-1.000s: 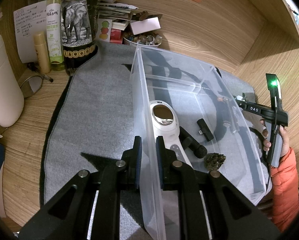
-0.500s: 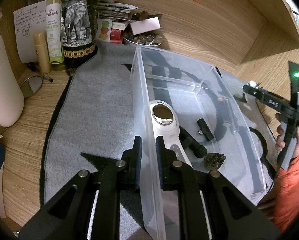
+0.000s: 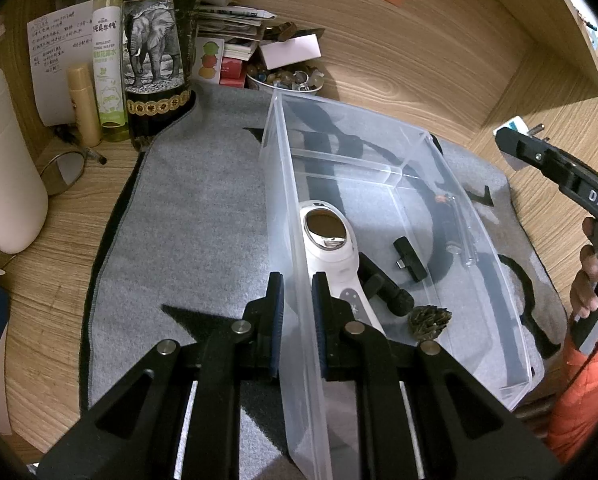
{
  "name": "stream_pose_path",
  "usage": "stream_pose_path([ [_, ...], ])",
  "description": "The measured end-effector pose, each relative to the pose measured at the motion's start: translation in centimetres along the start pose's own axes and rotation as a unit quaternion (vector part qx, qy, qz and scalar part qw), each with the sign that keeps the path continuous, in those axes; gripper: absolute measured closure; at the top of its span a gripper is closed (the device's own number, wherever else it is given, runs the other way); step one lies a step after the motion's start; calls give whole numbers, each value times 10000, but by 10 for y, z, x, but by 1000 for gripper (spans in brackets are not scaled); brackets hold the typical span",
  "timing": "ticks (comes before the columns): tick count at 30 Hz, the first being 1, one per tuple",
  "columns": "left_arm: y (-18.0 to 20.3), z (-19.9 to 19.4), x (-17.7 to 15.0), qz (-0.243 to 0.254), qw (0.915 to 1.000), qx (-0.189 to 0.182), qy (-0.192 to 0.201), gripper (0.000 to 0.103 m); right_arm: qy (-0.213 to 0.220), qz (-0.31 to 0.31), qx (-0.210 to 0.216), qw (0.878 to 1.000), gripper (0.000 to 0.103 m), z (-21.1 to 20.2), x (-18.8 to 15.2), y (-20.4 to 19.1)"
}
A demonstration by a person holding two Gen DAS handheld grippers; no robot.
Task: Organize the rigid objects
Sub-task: 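Carry the white plug adapter into the box and open the right tool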
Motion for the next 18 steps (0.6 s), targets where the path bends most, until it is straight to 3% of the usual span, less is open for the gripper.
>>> stream_pose_path([
  [8,0,0,-1,-30,10000,21,-3,90,-297,-389,314,9983,64,29,-5,-38],
  [18,-1,0,-2,-29,10000,44,13,90,-990,-566,397,9927,64,68,-30,-50],
])
Point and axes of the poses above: each gripper's, at about its wrist camera, not at the fingertips, and z roughly the way its jaws point, y to its right, x to its top, the point moved 10 cm from there along z, roughly the way its jaws point, and after that the axes turned 13 degrees about x, right-handed, at the moved point
